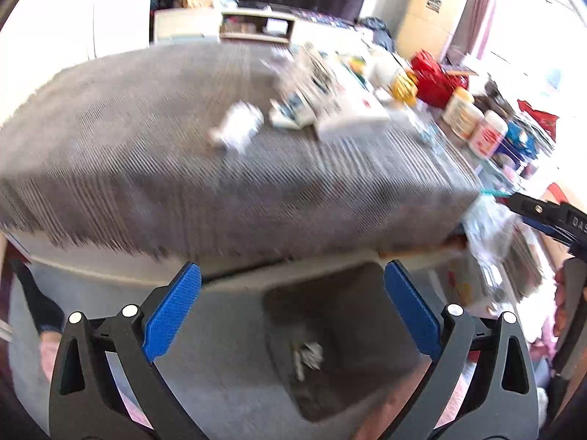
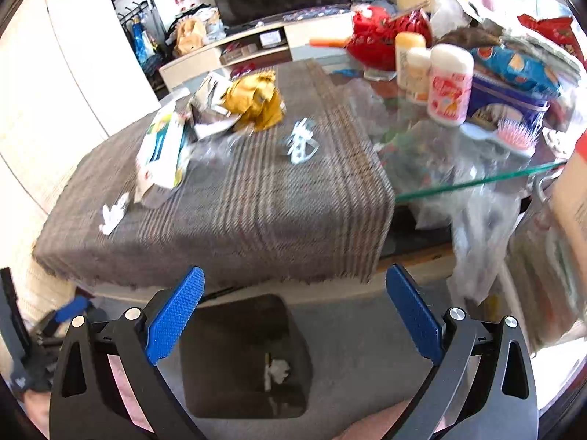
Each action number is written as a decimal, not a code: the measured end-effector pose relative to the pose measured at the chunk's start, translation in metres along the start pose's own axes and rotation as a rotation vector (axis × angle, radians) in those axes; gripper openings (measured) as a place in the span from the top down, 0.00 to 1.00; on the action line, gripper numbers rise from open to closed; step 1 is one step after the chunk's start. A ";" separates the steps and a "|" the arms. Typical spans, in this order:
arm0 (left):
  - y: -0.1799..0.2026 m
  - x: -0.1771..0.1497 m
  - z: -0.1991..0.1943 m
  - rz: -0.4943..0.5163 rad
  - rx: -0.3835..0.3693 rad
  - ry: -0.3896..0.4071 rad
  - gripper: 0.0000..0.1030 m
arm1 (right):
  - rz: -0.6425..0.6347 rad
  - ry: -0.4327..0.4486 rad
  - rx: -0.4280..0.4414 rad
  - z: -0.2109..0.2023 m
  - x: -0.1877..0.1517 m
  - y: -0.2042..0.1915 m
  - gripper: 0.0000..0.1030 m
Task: Collect trash
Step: 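Open both tools to drop the marker and wrapper into the bin, then grasp a crumpled white tissue with the left tool while the right grasps a white plastic piece, then carry the tissue and plastic piece with both tools over the bin, then open both tools to drop the tissue and plastic piece into the bin, then move both tools back up toward the trash on the table, then grasp the clear plastic bag with the right tool while the left grasps the white toothpaste box, then carry the toothpaste box and plastic bag with both tools over the bin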
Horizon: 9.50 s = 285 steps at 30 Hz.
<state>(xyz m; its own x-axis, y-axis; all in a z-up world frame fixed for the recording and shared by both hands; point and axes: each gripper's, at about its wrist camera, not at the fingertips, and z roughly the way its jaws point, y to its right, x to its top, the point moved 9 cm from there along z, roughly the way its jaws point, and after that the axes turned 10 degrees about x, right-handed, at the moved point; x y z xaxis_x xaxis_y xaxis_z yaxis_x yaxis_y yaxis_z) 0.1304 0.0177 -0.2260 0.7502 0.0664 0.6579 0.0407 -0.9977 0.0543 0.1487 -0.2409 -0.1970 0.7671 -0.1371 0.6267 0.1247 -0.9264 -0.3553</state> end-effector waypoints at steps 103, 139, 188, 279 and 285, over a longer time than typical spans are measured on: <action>0.069 -0.126 0.112 0.097 -0.040 -0.363 0.57 | 0.084 -0.372 0.125 0.133 -0.135 -0.032 0.57; 0.009 0.039 -0.002 0.050 0.112 -0.031 0.08 | -0.021 -0.036 0.067 0.021 0.029 -0.033 0.03; 0.038 0.204 0.059 0.085 0.137 0.012 0.08 | -0.002 -0.122 0.319 0.114 0.082 -0.080 0.11; 0.080 -0.135 0.060 0.105 -0.129 -0.339 0.52 | 0.084 -0.372 0.187 0.087 -0.139 -0.033 0.74; 0.086 -0.150 0.083 0.112 -0.161 -0.400 0.52 | 0.082 -0.438 0.188 0.111 -0.147 -0.039 0.74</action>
<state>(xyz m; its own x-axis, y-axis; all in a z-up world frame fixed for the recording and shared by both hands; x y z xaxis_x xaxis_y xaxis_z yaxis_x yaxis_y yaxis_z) 0.0763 -0.0790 -0.3821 0.9416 -0.0838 0.3260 -0.1345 -0.9815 0.1361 0.1014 -0.1455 -0.3523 0.9670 -0.0091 0.2547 0.1332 -0.8340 -0.5355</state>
